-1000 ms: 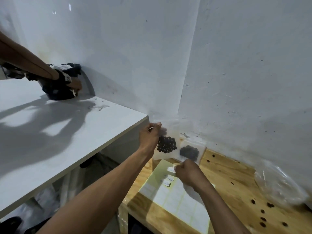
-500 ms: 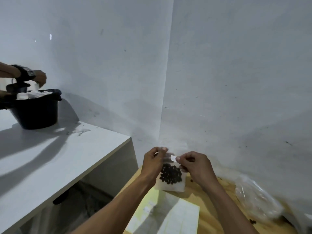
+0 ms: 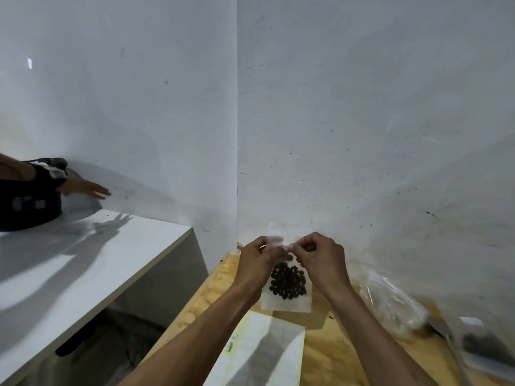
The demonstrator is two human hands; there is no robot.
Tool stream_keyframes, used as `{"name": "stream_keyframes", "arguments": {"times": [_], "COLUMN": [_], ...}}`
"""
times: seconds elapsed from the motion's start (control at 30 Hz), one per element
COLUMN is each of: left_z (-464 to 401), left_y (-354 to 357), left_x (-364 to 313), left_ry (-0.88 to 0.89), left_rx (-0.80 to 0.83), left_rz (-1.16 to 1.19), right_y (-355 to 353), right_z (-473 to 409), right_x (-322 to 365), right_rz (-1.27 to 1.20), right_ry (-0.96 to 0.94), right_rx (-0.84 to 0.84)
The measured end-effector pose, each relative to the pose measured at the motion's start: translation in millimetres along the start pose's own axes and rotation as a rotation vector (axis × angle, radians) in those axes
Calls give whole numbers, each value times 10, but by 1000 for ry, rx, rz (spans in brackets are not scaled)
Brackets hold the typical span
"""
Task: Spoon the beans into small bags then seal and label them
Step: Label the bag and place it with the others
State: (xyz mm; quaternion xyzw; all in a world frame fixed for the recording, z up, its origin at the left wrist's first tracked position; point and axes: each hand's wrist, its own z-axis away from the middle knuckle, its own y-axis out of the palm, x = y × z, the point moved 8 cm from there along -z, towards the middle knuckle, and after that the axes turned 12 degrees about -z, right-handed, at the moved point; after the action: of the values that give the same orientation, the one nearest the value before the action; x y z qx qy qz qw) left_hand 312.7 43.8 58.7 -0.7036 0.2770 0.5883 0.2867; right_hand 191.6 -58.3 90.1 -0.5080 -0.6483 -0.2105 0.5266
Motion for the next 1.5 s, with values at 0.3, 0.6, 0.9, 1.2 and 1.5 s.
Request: {"name": "stream_keyframes", "arguments": {"times": [0.3,0.6,0.9,1.2,1.5], "left_z": [-4,-20,-82,211,640], "left_y": [42,-16,335,1846,3407], "left_x": [38,108,210,198,-25], "left_ry": [-16,-65,-146,-142,159], "left_rx": [10,-99,-54,294,603], "left_rz": [22,-35,23,-134,-502], "right_y": [-93,11,-287,-2044,-3290], "right_z": [84,78,253,433,728], "right_x": [-363,-357,-612,-1101,-1459], "right_rz": [-301,-294,-240,-189,207], "right_ry": [299,181,391,407,426], "right_rx": [15,87,327,-202,-460]}}
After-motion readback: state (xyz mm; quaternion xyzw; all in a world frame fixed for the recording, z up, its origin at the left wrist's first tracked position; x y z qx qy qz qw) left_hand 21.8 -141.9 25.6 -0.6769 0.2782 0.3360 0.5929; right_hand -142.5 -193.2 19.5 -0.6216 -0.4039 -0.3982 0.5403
